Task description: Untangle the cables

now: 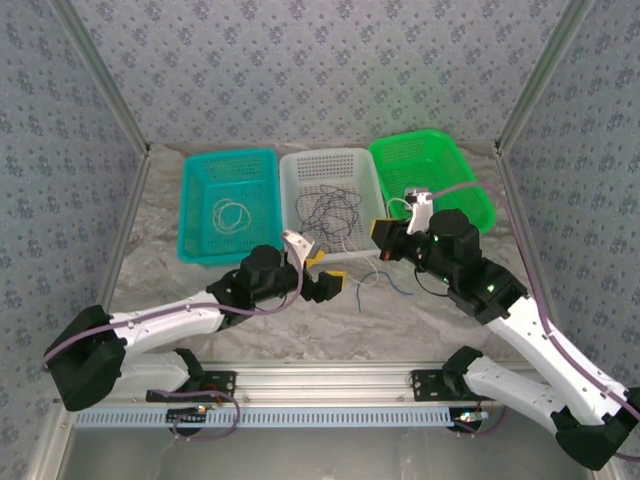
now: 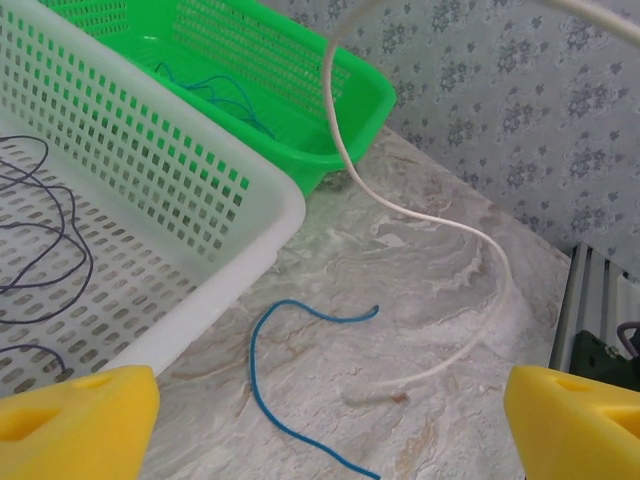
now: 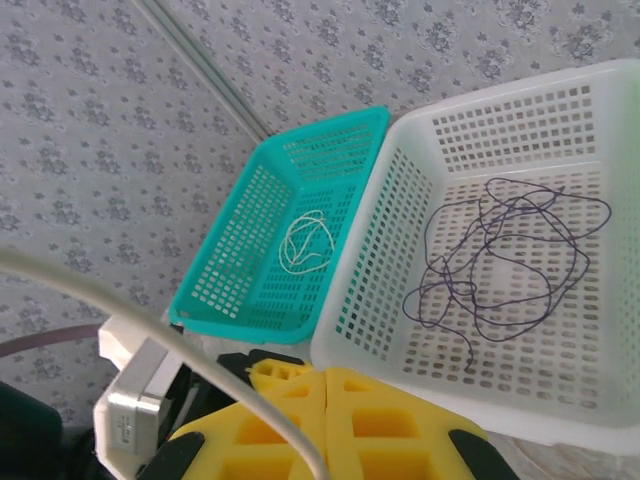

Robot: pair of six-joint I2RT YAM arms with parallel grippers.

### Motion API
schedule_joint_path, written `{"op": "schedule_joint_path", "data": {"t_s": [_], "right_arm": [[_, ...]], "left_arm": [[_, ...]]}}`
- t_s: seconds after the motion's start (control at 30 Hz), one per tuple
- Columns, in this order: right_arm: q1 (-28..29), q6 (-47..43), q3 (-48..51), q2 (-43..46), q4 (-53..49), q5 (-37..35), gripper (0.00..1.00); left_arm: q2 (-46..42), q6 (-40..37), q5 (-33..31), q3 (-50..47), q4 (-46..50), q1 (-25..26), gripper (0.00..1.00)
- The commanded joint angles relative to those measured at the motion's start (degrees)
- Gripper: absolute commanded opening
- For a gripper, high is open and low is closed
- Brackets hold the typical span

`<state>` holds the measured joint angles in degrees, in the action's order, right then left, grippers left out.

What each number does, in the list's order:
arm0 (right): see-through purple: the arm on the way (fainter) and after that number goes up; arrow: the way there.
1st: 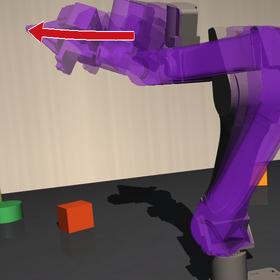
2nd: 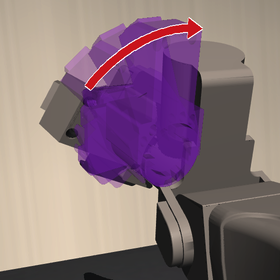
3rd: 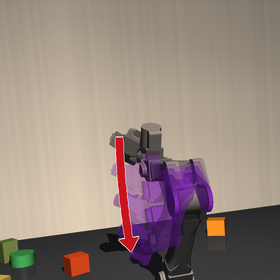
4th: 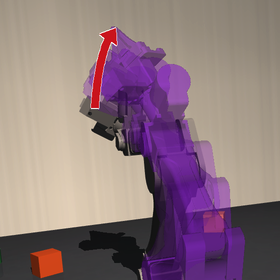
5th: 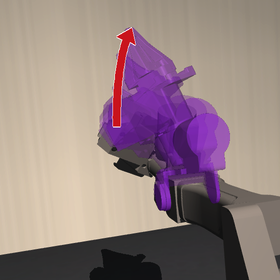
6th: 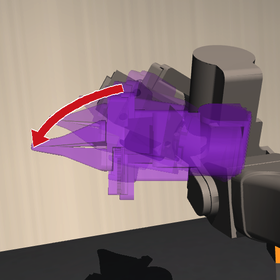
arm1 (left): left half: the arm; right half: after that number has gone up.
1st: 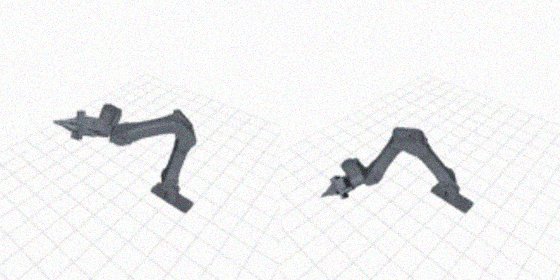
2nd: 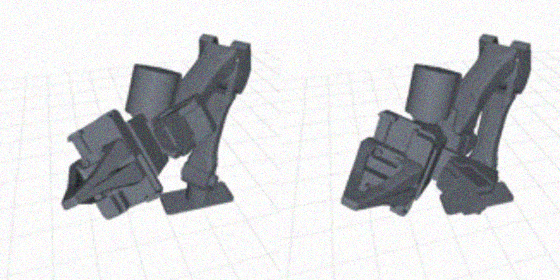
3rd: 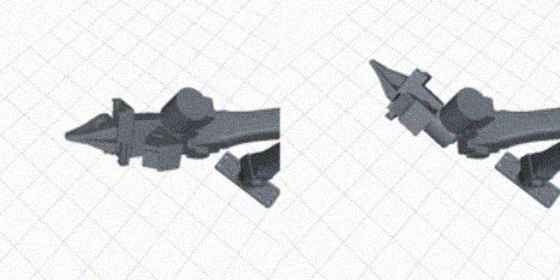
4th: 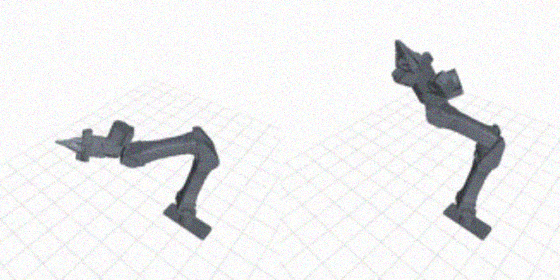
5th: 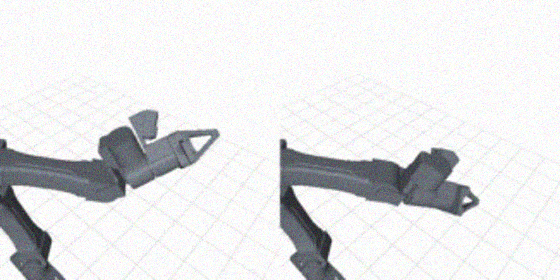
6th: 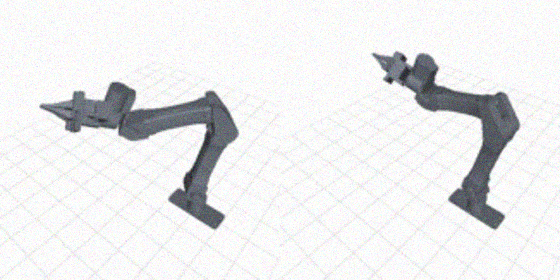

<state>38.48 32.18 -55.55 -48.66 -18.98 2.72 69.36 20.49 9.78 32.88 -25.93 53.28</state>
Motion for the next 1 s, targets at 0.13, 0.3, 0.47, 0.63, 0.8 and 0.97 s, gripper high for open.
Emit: {"op": "schedule_joint_path", "data": {"t_s": [0.13,0.3,0.47,0.63,0.8,0.97], "right_arm": [[-0.4,2.6,-1.7,-0.7,5.0,2.9,0.03],[-0.4,2.9,-2.0,-0.6,5.2,3.0,0.03],[-0.4,3.4,-1.4,-0.4,6.7,4.2,0.03],[-0.5,3.5,-1.0,0.3,6.3,3.8,0.03],[-1.8,2.2,-0.8,2.4,2.3,1.1,0.03],[-6.6,0.3,0.7,5.2,-4.1,-1.2,0.03]], "left_arm": [[3.8,1.2,1.6,1.5,-6.3,0.7,0.88],[6.1,2.3,2.1,1.6,-10.3,0.9,0.86],[8.6,2.0,2.4,3.9,-11.1,0.9,0.77],[10.7,2.3,0.8,5.4,-11.2,0.9,0.10],[8.4,1.6,-3.7,4.8,-6.4,0.8,0.00],[-0.9,3.2,-13.9,-1.1,-1.4,-2.5,0.00]]}}
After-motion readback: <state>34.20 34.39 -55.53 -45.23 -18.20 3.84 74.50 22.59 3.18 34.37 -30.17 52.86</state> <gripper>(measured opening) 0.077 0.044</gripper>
